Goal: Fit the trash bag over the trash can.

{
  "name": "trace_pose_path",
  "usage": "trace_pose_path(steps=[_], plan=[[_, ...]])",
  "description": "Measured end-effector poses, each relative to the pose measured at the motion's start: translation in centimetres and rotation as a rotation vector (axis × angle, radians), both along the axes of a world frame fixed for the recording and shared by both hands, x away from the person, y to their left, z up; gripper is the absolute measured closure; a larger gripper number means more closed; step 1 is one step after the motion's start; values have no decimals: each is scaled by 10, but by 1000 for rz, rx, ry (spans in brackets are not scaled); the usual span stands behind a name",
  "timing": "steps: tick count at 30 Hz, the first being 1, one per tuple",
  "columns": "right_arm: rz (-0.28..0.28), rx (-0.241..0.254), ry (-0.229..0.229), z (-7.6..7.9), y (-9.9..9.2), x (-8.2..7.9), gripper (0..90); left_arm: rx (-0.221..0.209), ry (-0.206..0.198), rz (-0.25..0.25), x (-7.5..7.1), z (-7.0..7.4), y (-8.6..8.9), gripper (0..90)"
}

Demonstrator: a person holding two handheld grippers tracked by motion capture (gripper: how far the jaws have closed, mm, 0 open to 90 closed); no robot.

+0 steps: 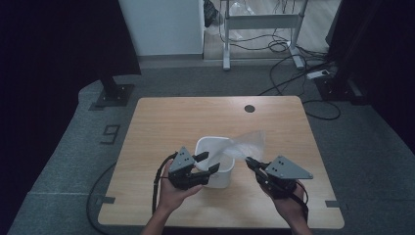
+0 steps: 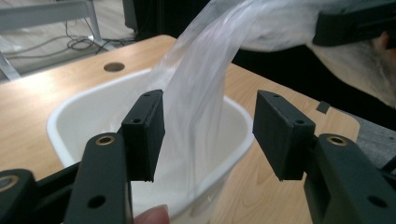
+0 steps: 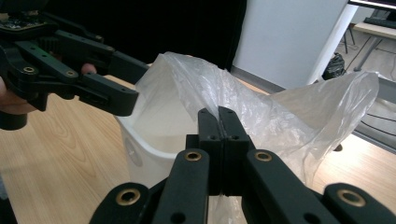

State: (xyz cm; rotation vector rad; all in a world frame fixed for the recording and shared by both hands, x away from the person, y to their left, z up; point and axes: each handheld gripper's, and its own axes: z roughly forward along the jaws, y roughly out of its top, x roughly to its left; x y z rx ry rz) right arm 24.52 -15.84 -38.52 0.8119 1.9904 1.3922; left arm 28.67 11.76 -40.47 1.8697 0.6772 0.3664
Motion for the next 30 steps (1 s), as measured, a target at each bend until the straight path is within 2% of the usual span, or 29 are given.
trace_pose_path(steps=[2,5,6,7,8,10,13,14,17,18,19,22,24,25,28,29,30], plan=[[13,4,1,0,3,2,886,6,-29,14,3,5,-6,432],[25,5,2,0,5,2,887,13,-43,21,6,7,-11,450],[35,8,5,0,7,4,887,17,-60,27,7,9,-16,490],[35,8,5,0,7,4,887,17,-60,27,7,9,-16,537],[39,10,5,0,8,4,887,21,-74,30,8,10,-18,537],[46,9,5,0,10,5,886,23,-92,39,8,11,-22,636],[53,13,4,0,12,4,886,26,-92,27,9,9,-25,784],[55,13,4,0,12,4,885,26,-91,24,9,8,-25,784],[63,15,0,0,12,2,863,7,-77,22,11,6,-23,865],[73,16,-7,1,11,0,802,0,-74,26,12,6,-21,879],[73,16,-7,1,11,0,802,-5,-73,33,13,5,-20,879],[80,27,-38,4,9,-4,650,-23,-70,69,15,5,-14,885],[67,45,-83,6,7,-11,562,-34,-62,93,16,5,-8,890],[60,74,-117,10,4,-19,513,-39,-55,102,17,4,-5,891],[52,93,-138,13,1,-26,460,-61,-27,114,20,2,4,889],[34,98,-148,13,-2,-31,403,-71,-18,117,21,0,6,888],[34,98,-148,13,-2,-31,403,-74,-13,120,22,-1,8,888]])
